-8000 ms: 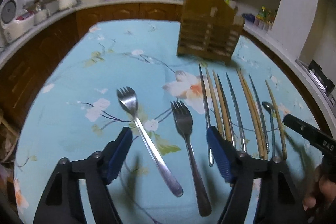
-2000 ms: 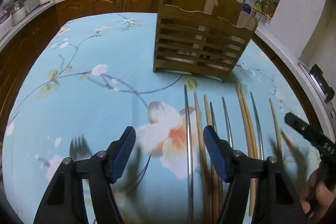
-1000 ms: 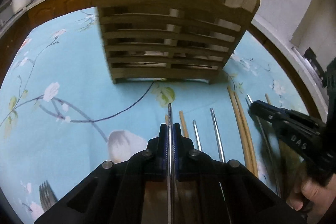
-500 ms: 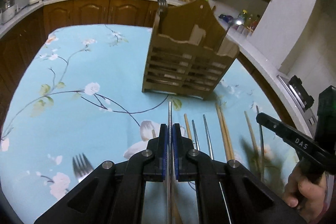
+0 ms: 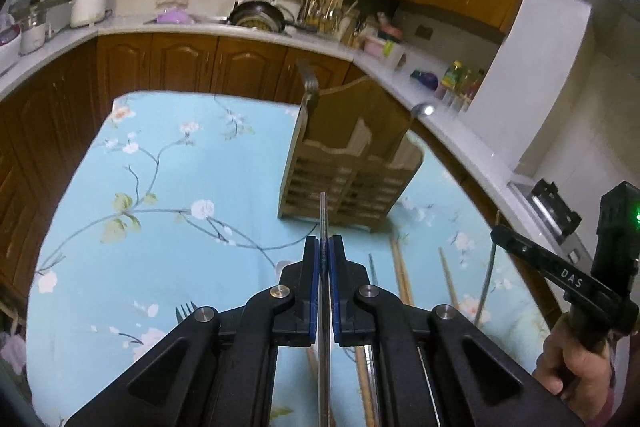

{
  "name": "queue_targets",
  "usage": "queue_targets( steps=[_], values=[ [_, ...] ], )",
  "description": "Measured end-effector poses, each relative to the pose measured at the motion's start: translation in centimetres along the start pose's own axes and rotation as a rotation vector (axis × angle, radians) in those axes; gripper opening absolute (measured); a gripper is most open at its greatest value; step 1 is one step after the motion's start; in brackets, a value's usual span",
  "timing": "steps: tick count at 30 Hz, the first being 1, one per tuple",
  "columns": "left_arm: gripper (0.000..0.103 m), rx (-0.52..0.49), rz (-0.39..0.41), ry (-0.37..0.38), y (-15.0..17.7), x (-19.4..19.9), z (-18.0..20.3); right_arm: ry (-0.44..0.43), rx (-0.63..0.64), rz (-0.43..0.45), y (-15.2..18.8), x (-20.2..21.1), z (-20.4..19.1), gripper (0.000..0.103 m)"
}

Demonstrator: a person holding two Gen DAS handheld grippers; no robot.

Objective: Organize utensils
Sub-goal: 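Lift the metal chopsticks with both grippers and lower them into the wooden holder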

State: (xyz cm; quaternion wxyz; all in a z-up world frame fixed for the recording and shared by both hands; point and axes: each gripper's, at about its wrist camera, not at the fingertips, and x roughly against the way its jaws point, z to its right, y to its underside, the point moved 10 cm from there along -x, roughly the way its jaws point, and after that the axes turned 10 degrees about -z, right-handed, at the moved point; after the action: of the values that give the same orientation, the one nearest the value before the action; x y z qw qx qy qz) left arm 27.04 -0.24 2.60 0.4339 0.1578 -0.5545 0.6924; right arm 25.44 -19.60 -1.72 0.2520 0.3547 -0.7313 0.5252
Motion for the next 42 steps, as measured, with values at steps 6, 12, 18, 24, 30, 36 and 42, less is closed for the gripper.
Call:
queue_targets(
  steps=[6,12,18,24,30,36,42],
  values=[
    [0.003,-0.005,0.072,0.019,-0.6,3.6,0.3,-0.016,0.018,0.072,-1.9,2.8,-1.0,0.004],
    [0.003,0.004,0.115,0.030,-1.3,5.2,0.1,-0.028,0.040,0.122,-3.8,4.5,-1.8,0.004],
    [0.003,0.014,0.113,0.030,-1.2,5.0,-0.2,-0.038,0.049,0.152,-4.5,5.4,-2.3,0.004],
    [0.003,0.014,0.113,0.031,-1.4,4.7,-0.2,-0.043,0.053,0.160,-4.7,5.6,-2.4,0.004],
    [0.003,0.006,0.124,0.029,-1.8,4.6,0.1,-0.048,0.052,0.171,-4.9,5.9,-2.6,0.004],
    [0.003,0.002,0.137,0.025,-2.6,4.3,0.1,-0.045,0.049,0.191,-5.8,6.1,-2.4,0.004],
    [0.003,-0.016,0.173,0.018,-4.9,4.0,0.3,-0.037,0.044,0.227,-8.1,6.2,-2.2,0.004]
  ],
)
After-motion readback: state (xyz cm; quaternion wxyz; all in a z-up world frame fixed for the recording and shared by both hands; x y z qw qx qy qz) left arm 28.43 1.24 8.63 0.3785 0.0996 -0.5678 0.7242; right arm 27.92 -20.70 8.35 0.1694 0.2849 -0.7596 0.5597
